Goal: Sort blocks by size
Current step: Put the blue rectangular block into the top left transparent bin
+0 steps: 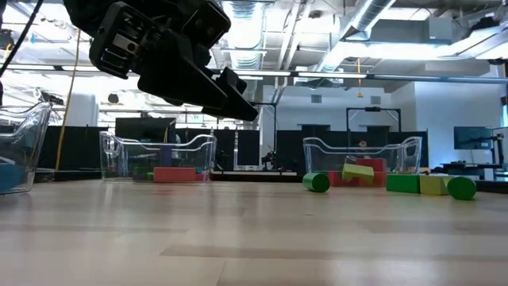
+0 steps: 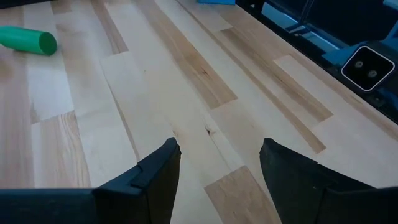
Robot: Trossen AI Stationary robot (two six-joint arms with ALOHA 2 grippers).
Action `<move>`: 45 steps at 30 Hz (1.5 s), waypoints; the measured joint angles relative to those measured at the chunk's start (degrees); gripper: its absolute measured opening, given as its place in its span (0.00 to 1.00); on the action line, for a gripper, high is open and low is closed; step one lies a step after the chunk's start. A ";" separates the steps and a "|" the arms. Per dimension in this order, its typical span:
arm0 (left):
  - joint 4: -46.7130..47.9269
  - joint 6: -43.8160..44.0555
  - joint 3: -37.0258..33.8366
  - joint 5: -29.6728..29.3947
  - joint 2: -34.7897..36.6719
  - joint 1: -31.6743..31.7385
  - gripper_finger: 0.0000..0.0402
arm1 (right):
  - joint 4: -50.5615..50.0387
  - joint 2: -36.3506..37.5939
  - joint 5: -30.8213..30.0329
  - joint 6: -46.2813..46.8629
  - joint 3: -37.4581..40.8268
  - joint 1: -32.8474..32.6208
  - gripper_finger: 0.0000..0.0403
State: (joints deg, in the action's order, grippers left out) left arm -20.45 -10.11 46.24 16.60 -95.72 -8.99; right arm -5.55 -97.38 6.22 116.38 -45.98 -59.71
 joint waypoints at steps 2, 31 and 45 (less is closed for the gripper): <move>0.01 0.13 0.00 -0.03 0.00 0.00 0.53 | -0.99 0.17 0.02 -1.93 -0.02 1.48 0.59; 0.12 1.18 0.00 -0.07 0.00 0.00 0.53 | -15.85 -1.22 4.10 -17.07 -3.57 11.51 0.55; 0.42 1.77 0.00 -0.09 -0.02 0.00 0.53 | -19.22 -0.98 5.94 -29.53 -3.63 17.00 0.32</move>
State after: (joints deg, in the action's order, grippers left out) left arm -20.03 -8.34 46.24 16.51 -95.74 -8.99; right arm -24.77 -98.36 12.16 86.85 -49.60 -42.71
